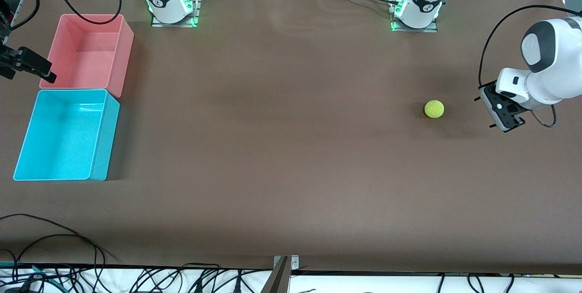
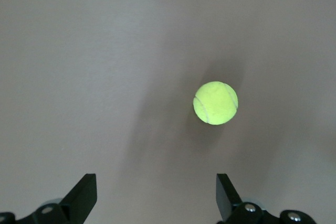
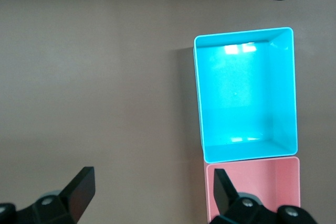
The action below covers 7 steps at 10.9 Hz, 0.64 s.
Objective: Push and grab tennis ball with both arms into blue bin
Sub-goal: 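Lower the left gripper down beside the tennis ball, then move the left gripper against the tennis ball's side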
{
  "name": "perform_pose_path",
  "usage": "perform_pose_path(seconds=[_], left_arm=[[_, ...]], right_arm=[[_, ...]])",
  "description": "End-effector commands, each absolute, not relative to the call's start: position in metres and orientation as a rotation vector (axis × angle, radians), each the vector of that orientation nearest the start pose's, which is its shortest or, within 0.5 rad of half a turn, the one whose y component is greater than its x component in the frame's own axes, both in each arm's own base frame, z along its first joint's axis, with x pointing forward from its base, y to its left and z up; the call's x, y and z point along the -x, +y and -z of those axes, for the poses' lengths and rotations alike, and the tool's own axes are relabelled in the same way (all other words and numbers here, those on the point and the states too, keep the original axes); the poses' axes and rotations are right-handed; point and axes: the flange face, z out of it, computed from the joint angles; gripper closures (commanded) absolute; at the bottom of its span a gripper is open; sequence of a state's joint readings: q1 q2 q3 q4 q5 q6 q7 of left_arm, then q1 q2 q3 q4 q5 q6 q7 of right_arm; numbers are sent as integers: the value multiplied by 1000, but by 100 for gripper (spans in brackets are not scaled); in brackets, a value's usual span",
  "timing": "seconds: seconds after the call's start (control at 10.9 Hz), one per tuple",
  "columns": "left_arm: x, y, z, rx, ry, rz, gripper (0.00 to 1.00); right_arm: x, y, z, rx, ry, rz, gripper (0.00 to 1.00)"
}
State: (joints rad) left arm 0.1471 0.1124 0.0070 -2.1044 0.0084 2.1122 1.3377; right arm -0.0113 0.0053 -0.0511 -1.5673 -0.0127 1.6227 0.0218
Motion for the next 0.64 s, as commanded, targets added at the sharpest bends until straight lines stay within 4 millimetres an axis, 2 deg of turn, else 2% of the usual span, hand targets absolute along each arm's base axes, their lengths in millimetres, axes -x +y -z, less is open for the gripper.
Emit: perform_pose_path(seconds=[0.0,0.09,0.18,0.27,0.37,0.46,0.55], left_arm=[[-526,91,-335,2539,1981,-148,3],[-521,91,-330,2533,2005,-163,6],[-518,91,-326,2529,2016,-174,16],[-511,97,-319,2508,2035,-165,39],[-508,99,-311,2407,2125,-122,63],[-508,99,-308,2338,2170,-76,75],[-512,99,-308,2314,2163,-54,76]], right_arm=[[-557,-45,-637,3160,131,81,0],[-557,-45,-637,3157,131,81,0],[-558,-45,-636,3157,131,79,0],[-557,-45,-638,3158,131,81,0],[-557,-45,-639,3157,133,84,0],[-557,-45,-640,3158,131,84,0],[-556,-44,-641,3157,131,81,0]])
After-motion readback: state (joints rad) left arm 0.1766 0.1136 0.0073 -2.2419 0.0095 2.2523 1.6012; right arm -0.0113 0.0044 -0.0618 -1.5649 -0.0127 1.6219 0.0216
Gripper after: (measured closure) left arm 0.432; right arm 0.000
